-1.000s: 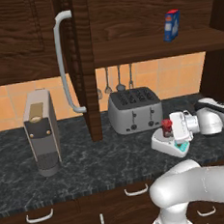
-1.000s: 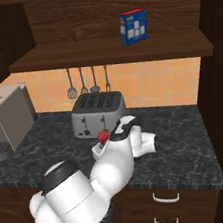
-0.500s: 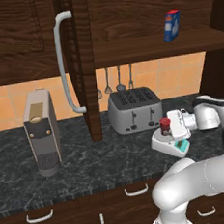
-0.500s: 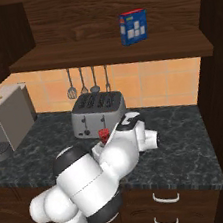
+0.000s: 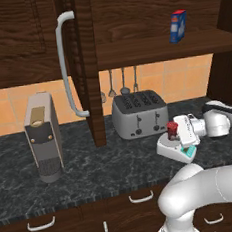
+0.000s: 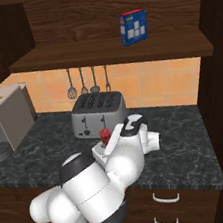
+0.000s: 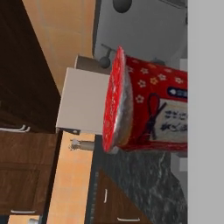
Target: Pick the yogurt and place it on the digital scale for weighing, and close the cabinet.
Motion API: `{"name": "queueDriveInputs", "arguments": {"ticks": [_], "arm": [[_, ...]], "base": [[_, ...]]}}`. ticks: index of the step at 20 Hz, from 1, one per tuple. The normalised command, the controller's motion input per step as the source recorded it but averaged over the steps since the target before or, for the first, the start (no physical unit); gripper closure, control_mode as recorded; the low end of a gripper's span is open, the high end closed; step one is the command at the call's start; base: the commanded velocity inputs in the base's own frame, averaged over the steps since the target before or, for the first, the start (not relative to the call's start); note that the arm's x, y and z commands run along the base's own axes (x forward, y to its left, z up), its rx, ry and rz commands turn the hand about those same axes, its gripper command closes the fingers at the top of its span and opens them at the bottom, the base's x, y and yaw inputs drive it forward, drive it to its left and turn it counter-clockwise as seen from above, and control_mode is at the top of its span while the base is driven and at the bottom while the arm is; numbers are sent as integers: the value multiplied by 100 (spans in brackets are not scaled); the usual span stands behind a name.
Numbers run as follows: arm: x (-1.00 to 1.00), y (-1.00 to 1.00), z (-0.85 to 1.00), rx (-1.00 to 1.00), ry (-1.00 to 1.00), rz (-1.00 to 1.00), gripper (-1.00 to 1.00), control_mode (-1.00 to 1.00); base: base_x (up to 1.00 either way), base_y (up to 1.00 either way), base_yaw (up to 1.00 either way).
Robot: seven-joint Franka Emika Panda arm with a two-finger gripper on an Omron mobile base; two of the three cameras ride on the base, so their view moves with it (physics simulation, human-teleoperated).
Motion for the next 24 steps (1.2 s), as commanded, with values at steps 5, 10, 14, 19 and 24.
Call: {"name": "queueDriveInputs", "arguments": {"ticks": [5,10,14,19,24], "arm": [[-4,0,0,0,-2,0,-100,-100],[0,-3,0,0,-1,0,-100,-100],[0,-34,0,3,0,0,-100,-100],[-4,-32,0,1,-2,-8,-100,-100],[-57,-38,22,1,-33,-23,-100,-100]], "base": [[0,0,0],[0,0,0],[0,0,0],[0,0,0],[0,0,0]]}}
